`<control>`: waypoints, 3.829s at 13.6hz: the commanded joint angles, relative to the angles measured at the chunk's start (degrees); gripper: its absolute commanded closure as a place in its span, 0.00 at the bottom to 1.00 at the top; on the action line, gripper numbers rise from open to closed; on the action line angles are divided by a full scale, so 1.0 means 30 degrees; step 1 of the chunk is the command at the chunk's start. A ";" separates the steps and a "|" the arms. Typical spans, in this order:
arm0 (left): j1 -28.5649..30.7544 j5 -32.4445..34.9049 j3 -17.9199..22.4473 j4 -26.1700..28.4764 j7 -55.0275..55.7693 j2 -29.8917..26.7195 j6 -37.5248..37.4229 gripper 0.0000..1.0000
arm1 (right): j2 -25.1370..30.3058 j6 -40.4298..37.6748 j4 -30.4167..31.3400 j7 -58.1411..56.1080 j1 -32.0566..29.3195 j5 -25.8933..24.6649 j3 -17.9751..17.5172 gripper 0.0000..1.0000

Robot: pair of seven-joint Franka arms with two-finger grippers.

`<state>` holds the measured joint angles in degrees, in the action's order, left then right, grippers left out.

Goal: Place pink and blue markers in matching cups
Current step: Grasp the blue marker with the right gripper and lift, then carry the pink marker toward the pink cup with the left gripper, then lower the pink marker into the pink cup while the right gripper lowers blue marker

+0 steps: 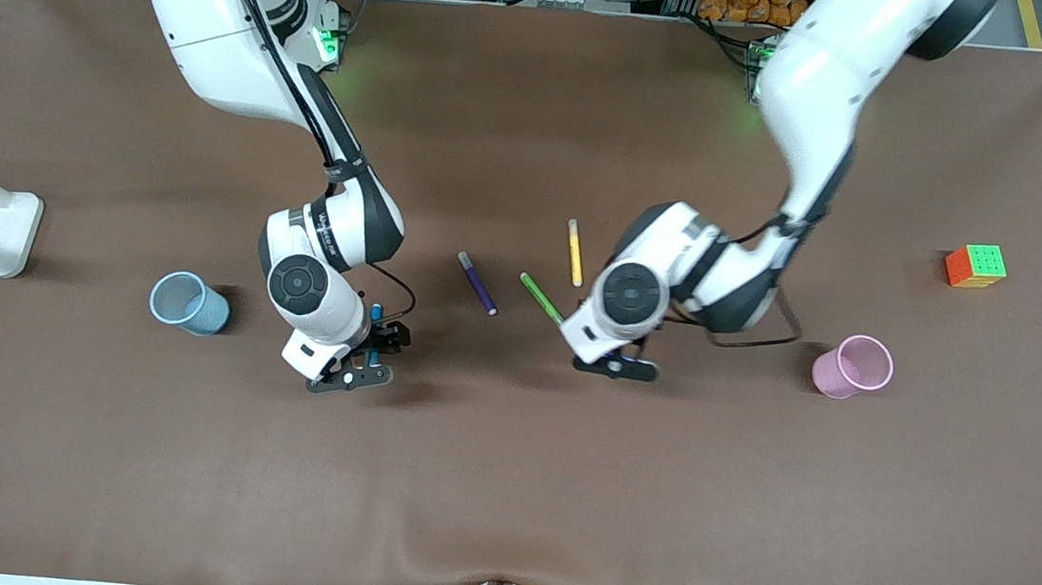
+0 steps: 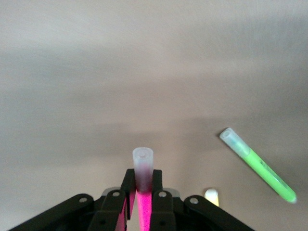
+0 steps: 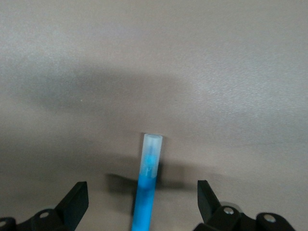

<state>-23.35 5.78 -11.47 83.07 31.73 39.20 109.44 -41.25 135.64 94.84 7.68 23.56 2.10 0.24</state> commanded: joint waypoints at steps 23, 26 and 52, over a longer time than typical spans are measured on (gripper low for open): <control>1.1940 0.0914 -0.0130 0.6867 -0.3429 -1.1944 0.2387 1.00 | -0.0870 -0.0007 -0.2256 -0.0678 -0.0234 -0.1366 0.0156 1.00; 1.2266 0.0768 -0.0160 0.9747 -0.3196 -1.3677 0.4740 1.00 | -0.0607 0.0022 -0.2668 -0.3662 -0.0849 -0.1783 0.0097 1.00; 1.3995 0.2818 -0.0366 1.6519 -0.1671 -1.0078 2.0885 1.00 | 0.6865 -0.5975 0.1113 -3.5450 -0.8932 1.0285 0.0009 1.00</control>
<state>18.01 12.91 -12.13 131.50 25.68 9.37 170.86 -21.98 121.69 98.46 -91.95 -0.50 30.05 1.32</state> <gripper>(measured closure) 0.828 0.828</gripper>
